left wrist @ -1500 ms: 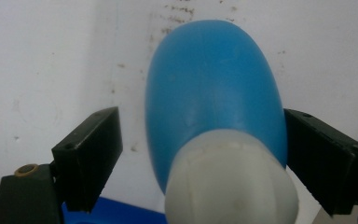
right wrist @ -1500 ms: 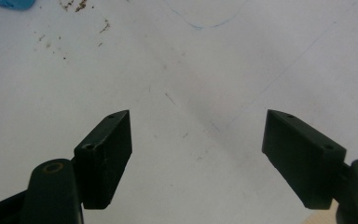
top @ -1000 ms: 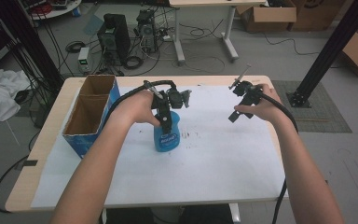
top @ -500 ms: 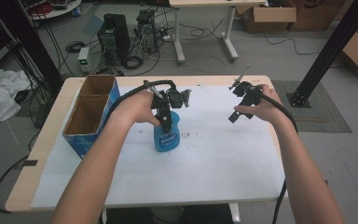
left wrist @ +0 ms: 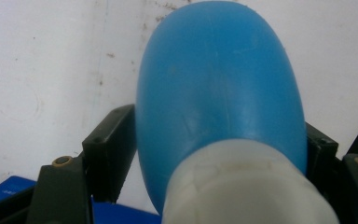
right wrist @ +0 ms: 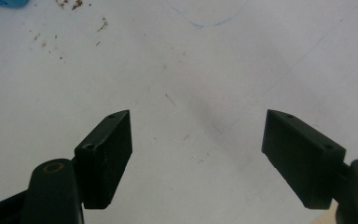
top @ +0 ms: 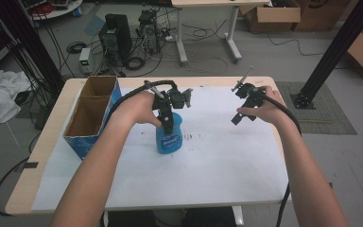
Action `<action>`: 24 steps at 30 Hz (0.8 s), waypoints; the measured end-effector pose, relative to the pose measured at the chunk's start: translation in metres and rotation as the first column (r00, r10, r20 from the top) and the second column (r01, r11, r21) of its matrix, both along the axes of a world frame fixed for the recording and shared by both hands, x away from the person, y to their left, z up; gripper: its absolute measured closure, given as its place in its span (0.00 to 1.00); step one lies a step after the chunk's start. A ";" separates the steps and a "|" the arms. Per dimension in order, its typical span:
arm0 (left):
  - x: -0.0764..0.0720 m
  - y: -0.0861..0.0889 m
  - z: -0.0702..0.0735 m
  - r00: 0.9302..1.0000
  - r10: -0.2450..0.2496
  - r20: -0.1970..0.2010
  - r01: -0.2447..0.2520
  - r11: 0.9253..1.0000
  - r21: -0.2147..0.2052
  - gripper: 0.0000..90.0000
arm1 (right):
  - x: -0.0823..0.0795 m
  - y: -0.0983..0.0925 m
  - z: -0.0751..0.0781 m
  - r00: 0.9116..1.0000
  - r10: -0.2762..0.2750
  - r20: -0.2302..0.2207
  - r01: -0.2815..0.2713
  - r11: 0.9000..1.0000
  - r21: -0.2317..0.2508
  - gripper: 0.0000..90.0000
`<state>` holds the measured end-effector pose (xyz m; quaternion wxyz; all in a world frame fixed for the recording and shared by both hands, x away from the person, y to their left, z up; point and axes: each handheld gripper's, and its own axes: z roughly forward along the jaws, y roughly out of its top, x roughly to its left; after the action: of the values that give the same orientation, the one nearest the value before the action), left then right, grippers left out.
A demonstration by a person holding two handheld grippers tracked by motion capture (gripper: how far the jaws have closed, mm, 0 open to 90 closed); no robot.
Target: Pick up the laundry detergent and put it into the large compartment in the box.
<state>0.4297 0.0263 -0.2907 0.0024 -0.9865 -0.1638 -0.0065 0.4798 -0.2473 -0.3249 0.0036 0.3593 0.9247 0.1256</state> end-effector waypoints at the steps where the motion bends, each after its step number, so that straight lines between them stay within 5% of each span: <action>1: 0.000 0.000 0.000 1.000 0.001 -0.002 -0.001 1.000 -0.002 0.32 | 0.000 0.000 -0.001 1.000 0.002 0.001 -0.002 1.000 -0.002 0.27; 24: 0.003 0.001 0.000 0.999 0.016 -0.050 -0.017 1.000 -0.016 0.39 | 0.002 -0.003 -0.003 1.000 -0.010 -0.003 0.010 1.000 0.000 0.27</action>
<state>0.4326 0.0272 -0.2909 -0.0018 -0.9849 -0.1720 0.0196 0.4819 -0.2504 -0.3277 0.0029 0.3640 0.9230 0.1250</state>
